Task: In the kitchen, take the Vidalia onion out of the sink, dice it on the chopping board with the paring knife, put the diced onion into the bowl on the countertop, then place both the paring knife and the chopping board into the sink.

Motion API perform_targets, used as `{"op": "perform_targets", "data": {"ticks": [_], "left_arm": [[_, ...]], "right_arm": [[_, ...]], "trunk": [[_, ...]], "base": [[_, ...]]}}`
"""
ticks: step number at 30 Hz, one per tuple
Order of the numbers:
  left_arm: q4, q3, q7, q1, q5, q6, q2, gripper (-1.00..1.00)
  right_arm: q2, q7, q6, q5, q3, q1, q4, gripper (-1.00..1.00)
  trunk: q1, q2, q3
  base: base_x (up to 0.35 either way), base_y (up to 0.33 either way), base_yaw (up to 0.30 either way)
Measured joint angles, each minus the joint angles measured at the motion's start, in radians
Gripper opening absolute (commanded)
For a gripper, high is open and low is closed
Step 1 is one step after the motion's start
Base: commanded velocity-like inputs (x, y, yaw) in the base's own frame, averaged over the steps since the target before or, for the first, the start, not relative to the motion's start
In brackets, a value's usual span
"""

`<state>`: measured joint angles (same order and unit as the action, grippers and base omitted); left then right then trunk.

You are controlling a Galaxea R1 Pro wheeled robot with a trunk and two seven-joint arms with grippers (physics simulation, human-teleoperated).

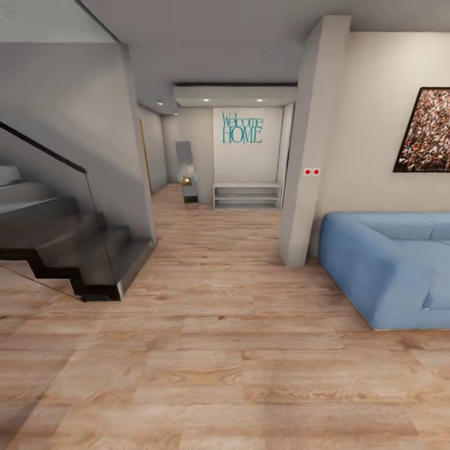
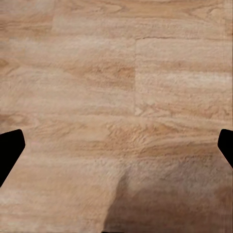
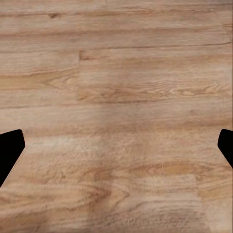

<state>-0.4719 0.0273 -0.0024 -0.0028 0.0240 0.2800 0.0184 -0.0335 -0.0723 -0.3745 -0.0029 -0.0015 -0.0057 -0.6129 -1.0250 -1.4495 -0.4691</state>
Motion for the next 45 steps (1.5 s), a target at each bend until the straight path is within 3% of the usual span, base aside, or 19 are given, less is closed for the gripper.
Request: {"op": "perform_targets", "data": {"ticks": [7,45], "left_arm": [[0.041,0.001,-0.002,0.0,0.0,0.004,-0.016,1.0],[0.045,0.0,-0.002,0.0,0.0,0.011,-0.018,1.0]], "right_arm": [[0.0,0.0,0.0,0.0,0.0,0.0,0.001,1.0],[-0.001,0.0,0.0,0.001,0.0,0.0,0.002,1.0]], "trunk": [[0.0,0.0,0.0],[-0.001,0.0,0.0]], "base": [[-0.061,0.0,0.286],[-0.27,0.0,0.286]]}}
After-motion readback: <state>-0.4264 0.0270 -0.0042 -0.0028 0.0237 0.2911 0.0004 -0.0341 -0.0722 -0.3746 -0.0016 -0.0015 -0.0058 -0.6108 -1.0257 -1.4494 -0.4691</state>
